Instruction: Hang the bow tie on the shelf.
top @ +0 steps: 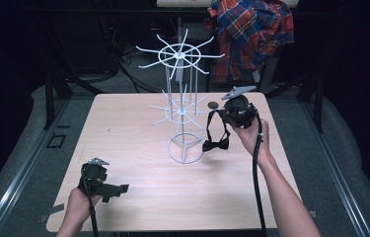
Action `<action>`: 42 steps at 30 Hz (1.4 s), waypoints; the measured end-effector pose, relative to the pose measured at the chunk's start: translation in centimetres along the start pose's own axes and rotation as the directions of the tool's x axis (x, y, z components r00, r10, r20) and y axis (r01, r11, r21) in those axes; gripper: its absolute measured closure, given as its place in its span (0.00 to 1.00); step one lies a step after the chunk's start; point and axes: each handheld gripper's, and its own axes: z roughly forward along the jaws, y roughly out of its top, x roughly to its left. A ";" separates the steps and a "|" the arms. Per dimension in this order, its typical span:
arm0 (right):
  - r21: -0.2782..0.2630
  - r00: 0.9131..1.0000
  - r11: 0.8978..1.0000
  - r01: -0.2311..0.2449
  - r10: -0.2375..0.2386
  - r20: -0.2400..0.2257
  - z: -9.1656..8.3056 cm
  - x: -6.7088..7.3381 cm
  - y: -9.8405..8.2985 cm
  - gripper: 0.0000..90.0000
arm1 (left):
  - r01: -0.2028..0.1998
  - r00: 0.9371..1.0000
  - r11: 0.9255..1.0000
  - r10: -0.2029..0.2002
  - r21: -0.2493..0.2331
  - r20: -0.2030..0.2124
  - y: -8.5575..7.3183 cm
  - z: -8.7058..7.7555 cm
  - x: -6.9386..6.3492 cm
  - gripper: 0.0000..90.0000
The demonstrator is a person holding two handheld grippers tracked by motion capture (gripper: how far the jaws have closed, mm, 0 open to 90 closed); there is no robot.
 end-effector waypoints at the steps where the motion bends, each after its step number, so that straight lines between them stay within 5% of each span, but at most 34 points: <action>1: 0.002 1.000 1.000 -0.003 0.003 -0.002 0.0 0.0 0.0 1.00 | -0.003 1.000 1.000 0.003 0.003 0.002 0.0 0.0 0.0 0.00; 31: 0.026 0.998 0.999 -0.022 0.023 -0.053 1.8 1.2 -1.2 0.97 | 0.003 1.000 1.000 -0.003 0.020 0.001 -0.2 0.1 -0.2 0.00; 42: 0.044 0.996 0.999 -0.027 0.031 -0.080 1.0 1.0 -1.8 0.67 | 0.001 1.000 1.000 -0.001 0.023 0.001 -0.2 0.2 -0.3 0.00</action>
